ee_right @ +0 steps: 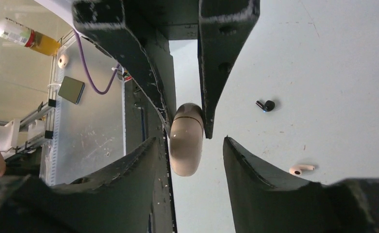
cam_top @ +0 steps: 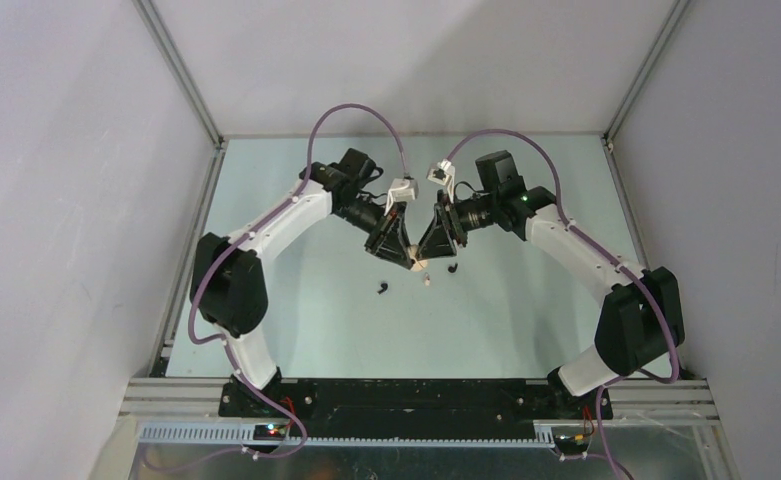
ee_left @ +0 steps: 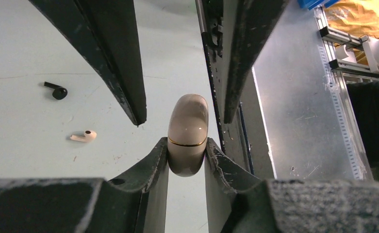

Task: Insert the wireless bluetooth earbuds into the charging case
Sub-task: Pass from the right arm to the left, then open the charging case at the center of the board.

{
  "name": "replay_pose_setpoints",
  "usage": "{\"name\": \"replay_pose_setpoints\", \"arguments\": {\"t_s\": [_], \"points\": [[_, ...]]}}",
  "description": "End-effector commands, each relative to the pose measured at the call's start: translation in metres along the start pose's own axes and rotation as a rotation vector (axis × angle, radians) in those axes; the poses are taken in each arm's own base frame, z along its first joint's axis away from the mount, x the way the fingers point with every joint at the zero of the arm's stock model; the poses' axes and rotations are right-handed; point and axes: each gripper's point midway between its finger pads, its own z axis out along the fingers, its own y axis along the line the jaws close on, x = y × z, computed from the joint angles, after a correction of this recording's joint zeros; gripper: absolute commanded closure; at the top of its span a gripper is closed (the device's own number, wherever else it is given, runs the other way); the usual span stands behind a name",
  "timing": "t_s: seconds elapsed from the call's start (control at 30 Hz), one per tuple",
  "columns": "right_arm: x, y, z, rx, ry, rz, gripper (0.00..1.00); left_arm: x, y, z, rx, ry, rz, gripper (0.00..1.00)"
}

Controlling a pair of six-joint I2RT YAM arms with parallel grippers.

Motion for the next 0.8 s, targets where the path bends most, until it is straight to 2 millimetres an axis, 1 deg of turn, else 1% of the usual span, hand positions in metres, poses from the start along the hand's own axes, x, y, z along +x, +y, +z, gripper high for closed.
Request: {"name": "replay_pose_setpoints", "arguments": {"t_s": [0.0, 0.03, 0.2, 0.37, 0.47, 0.6, 0.77], "points": [[-0.012, 0.008, -0.006, 0.029, -0.023, -0.102, 0.41, -0.003, -0.007, 0.006, 0.002, -0.006, 0.011, 1.00], [-0.012, 0.007, -0.005, 0.033, -0.021, -0.106, 0.39, -0.003, -0.007, 0.006, 0.001, -0.005, 0.014, 1.00], [-0.007, -0.003, -0.001, 0.074, -0.007, -0.108, 0.38, -0.002, -0.009, 0.008, 0.004, 0.004, 0.024, 1.00], [0.000, -0.001, -0.003, 0.077, 0.016, -0.127, 0.37, -0.003, -0.011, 0.007, 0.000, 0.005, 0.032, 1.00], [0.001, -0.004, -0.005, 0.102, 0.017, -0.144, 0.37, -0.003, -0.013, 0.006, 0.004, 0.006, 0.036, 1.00], [0.002, -0.011, -0.012, 0.137, 0.015, -0.156, 0.37, -0.002, -0.015, 0.005, 0.002, 0.011, 0.050, 1.00], [-0.007, -0.019, -0.027, 0.197, -0.017, -0.169, 0.37, -0.001, -0.017, 0.004, 0.002, 0.012, 0.062, 1.00]]}}
